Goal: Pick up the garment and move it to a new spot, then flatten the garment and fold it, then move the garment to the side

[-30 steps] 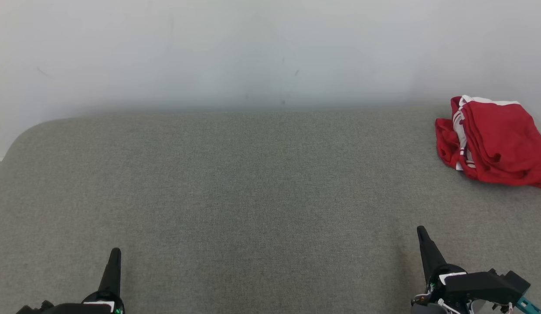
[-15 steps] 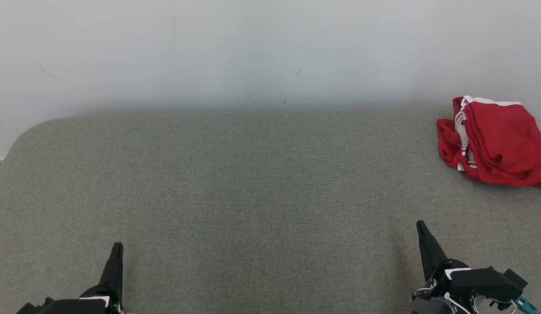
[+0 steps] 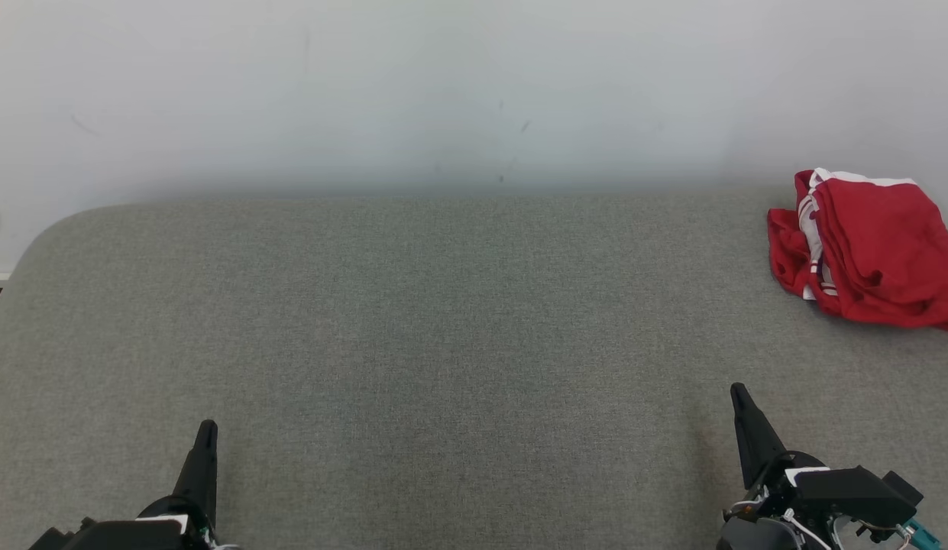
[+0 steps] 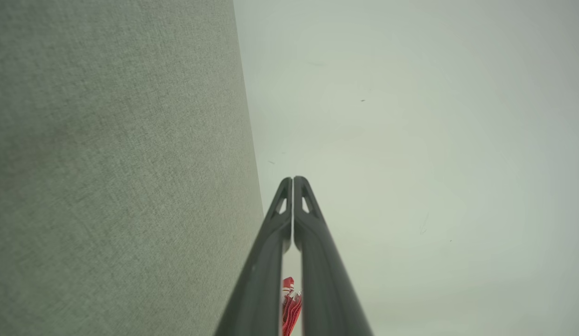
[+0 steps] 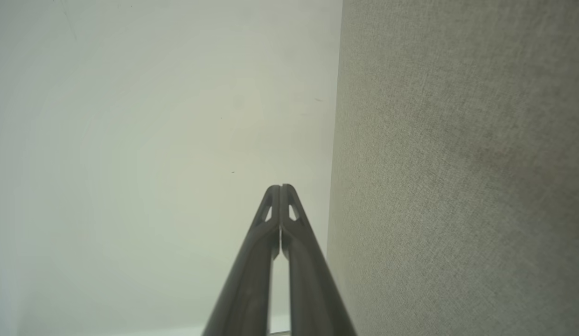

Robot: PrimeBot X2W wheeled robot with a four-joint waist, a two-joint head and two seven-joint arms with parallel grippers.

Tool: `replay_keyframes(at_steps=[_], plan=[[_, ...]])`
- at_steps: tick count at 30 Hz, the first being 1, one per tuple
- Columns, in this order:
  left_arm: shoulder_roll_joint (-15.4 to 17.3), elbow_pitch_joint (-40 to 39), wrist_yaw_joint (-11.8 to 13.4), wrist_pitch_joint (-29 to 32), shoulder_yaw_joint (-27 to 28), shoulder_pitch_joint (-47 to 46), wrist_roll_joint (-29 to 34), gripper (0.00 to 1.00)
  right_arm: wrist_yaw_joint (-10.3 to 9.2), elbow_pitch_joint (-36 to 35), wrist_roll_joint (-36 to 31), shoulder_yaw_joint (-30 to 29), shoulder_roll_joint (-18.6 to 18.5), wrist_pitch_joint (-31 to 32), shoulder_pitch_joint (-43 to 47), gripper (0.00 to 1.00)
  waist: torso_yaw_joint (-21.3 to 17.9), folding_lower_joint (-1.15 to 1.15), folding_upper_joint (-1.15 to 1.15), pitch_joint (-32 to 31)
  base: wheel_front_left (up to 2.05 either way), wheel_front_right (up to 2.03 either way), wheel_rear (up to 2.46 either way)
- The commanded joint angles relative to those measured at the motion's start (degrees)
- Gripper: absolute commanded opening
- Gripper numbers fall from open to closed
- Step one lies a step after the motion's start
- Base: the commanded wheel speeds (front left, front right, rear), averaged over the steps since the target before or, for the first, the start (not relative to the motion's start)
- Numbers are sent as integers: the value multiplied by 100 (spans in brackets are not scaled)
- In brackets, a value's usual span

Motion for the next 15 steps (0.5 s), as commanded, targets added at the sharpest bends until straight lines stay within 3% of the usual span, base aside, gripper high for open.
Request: replay_keyframes(at_steps=[1,15], plan=[[-11,10,6,2,19,-58,-29,0,-12,-17,7,0,26,18,-28,0,0,0,0,0,0,0,0],[-11,9,6,1,19,-57,-29,0,-12,-18,8,1,26,18,-27,0,0,0,0,0,0,0,0]])
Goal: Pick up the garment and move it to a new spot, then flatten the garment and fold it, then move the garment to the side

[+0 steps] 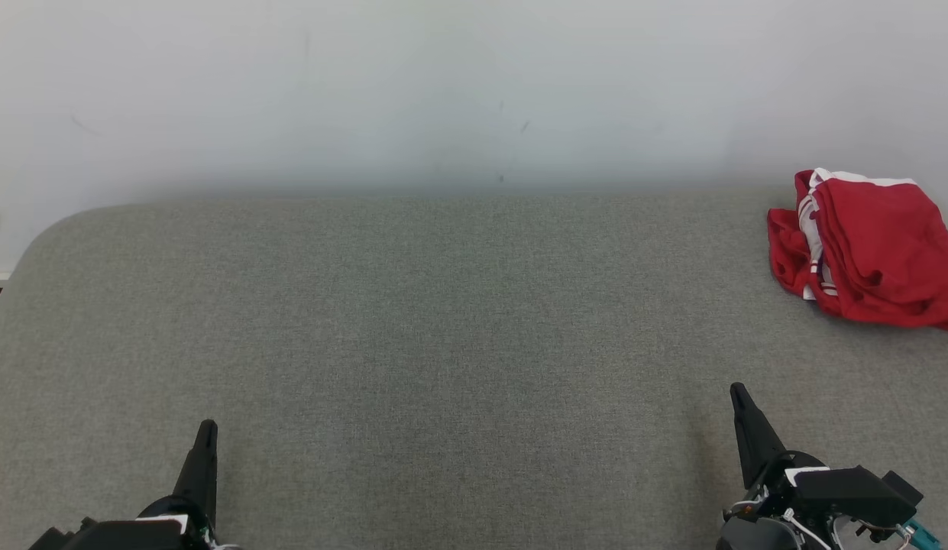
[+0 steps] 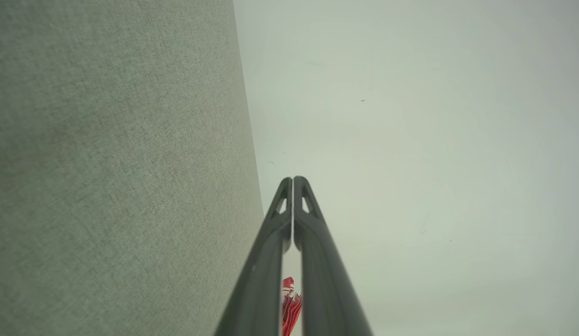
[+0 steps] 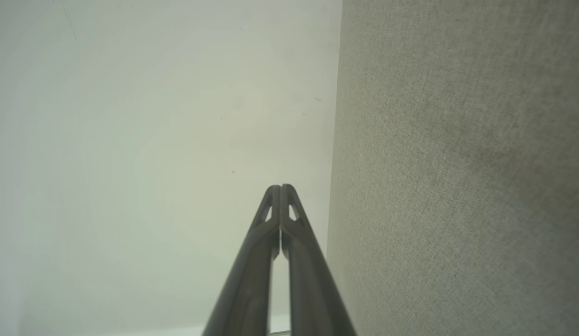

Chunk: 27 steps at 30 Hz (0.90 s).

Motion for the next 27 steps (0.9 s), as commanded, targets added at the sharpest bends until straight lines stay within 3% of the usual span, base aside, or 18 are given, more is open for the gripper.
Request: replay_keyframes(at_steps=[1,27], plan=[[-11,9,6,1,19,-56,-29,0,-12,-18,8,1,26,19,-26,0,0,0,0,0,0,0,0],[-12,8,6,0,17,-55,-30,0,-12,-17,9,3,25,18,-26,0,0,0,0,0,0,0,0]])
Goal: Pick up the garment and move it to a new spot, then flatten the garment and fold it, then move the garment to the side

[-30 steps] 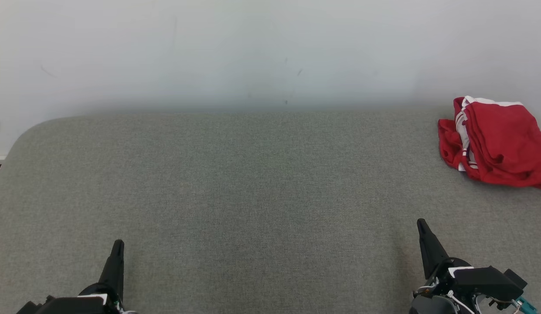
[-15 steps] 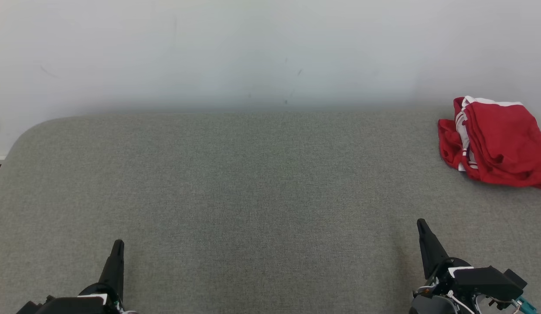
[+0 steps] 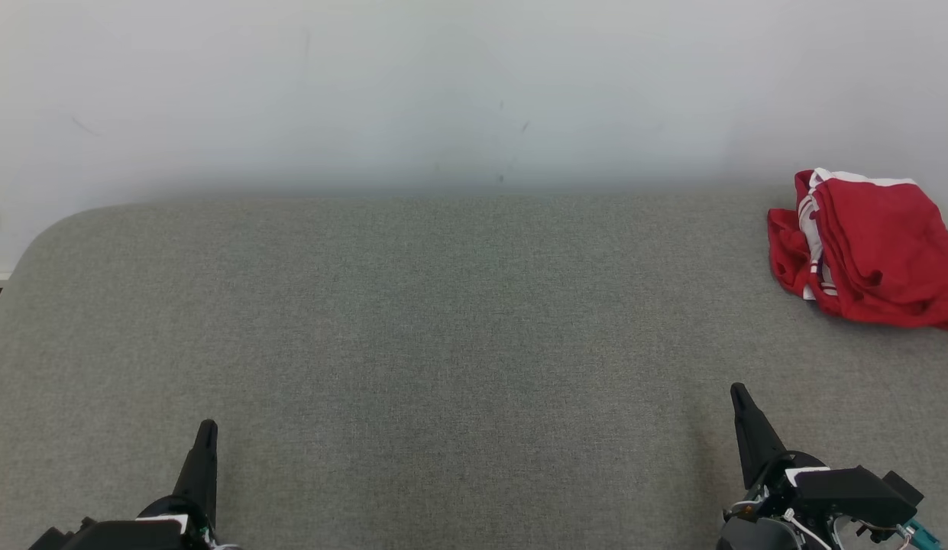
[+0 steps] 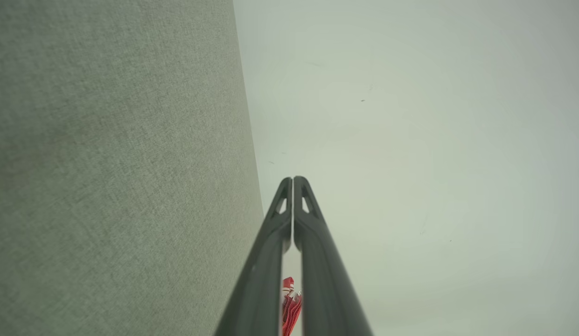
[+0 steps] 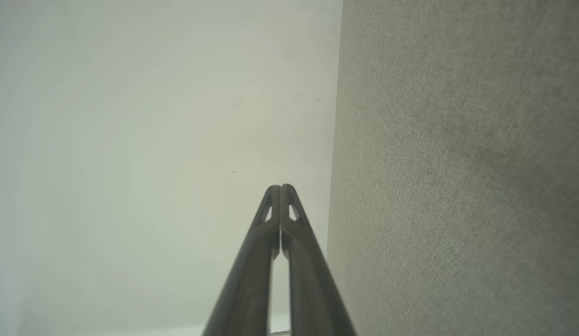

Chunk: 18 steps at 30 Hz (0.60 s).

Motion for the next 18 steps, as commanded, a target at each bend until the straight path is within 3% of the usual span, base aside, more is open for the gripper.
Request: replay_keyframes(at_steps=[1,18], plan=[[-12,8,6,0,17,-53,-30,0,-12,-16,9,2,24,18,-25,0,0,0,0,0,0,0,0],[-12,8,6,-1,17,-53,-31,0,-12,-16,10,2,24,17,-25,0,0,0,0,0,0,0,0]])
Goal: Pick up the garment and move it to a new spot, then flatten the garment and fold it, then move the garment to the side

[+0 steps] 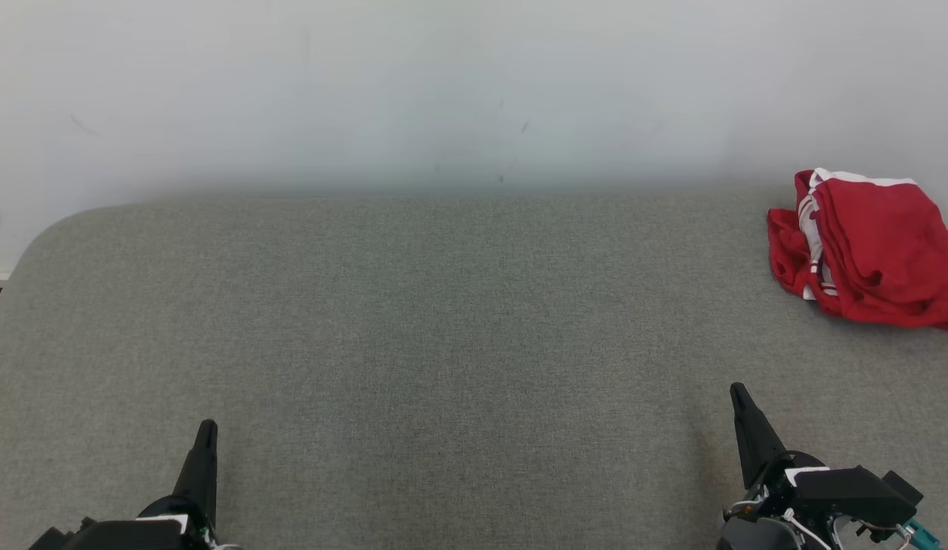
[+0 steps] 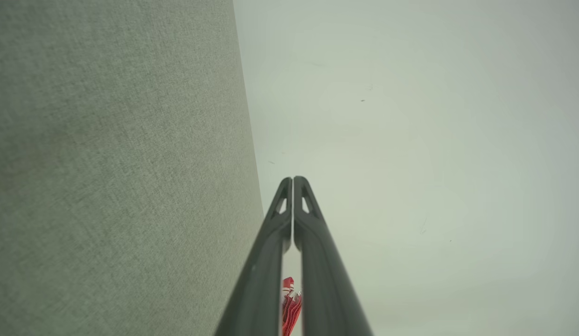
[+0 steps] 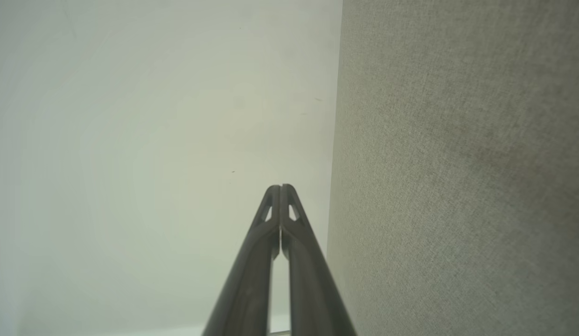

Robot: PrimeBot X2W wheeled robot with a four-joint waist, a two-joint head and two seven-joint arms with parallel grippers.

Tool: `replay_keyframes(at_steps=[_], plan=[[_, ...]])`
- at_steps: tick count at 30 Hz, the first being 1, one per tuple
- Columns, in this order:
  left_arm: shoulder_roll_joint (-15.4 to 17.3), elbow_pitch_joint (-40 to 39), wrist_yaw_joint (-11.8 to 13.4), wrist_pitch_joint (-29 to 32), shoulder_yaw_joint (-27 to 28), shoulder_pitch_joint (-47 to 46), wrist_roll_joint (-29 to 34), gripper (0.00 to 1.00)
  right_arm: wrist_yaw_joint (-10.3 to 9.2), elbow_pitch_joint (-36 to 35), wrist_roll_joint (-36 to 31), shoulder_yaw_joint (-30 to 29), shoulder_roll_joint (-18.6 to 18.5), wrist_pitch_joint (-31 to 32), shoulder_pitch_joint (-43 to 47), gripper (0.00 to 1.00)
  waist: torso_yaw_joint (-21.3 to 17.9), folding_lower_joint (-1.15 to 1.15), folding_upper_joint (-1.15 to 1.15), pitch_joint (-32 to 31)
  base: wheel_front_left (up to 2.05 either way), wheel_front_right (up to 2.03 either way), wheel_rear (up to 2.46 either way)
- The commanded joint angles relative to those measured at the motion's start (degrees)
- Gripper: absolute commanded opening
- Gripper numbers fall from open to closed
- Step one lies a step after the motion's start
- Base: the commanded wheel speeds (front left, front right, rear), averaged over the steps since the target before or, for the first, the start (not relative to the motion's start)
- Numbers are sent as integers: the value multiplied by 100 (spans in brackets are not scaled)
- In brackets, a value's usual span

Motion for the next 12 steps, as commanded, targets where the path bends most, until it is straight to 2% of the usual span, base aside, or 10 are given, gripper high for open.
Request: replay_keyframes(at_steps=[1,12], plan=[[-12,8,6,-1,17,-53,-31,0,-12,-16,10,2,24,17,-25,0,0,0,0,0,0,0,0],[-12,8,6,-1,16,-53,-30,0,-12,-16,10,3,25,16,-25,0,0,0,0,0,0,0,0]])
